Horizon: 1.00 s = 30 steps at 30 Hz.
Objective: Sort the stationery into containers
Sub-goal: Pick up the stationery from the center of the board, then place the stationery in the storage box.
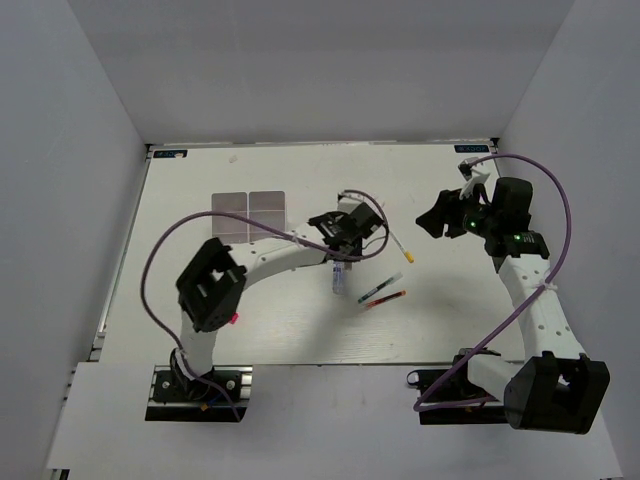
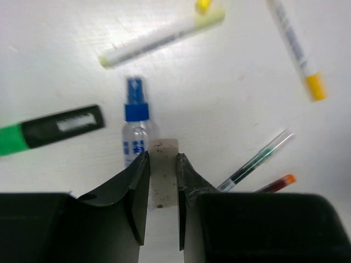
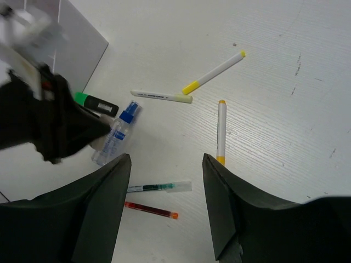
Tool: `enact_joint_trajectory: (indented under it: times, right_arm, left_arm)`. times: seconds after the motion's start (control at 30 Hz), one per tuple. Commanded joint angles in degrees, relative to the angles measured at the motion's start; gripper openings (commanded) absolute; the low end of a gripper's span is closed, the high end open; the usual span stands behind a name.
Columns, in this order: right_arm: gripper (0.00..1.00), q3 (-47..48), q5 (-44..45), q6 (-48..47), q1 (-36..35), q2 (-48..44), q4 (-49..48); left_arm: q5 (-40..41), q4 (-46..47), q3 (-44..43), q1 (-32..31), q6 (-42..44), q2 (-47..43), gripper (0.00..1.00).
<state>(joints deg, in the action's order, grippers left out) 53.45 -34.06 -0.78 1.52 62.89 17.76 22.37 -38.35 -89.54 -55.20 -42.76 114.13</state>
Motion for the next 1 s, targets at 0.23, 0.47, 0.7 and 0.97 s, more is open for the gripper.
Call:
enact_joint_trajectory:
  times: [0.23, 0.47, 0.7, 0.97]
  right_arm:
    - [0.61, -1.1, -6.3, -2.5, 0.7, -1.2, -1.9]
    - [0.61, -1.5, -10.6, -4.5, 0.7, -1.0, -1.9]
    - [0.61, -2.1, -11.1, -5.0, 0.9, -0.6, -1.8]
    - [0.61, -2.3, -12.2, -4.8, 1.4, -0.1, -1.7]
  left_arm:
    - [27.1, 14.3, 12.0, 5.1, -5.0, -23.9, 0.00]
    - [38.1, 23.3, 17.3, 9.0, -8.1, -26.0, 0.00]
    - [42.1, 26.8, 17.3, 12.9, -11.7, -22.9, 0.00]
    - [44.4, 25.2, 15.1, 15.9, -14.4, -17.5, 0.00]
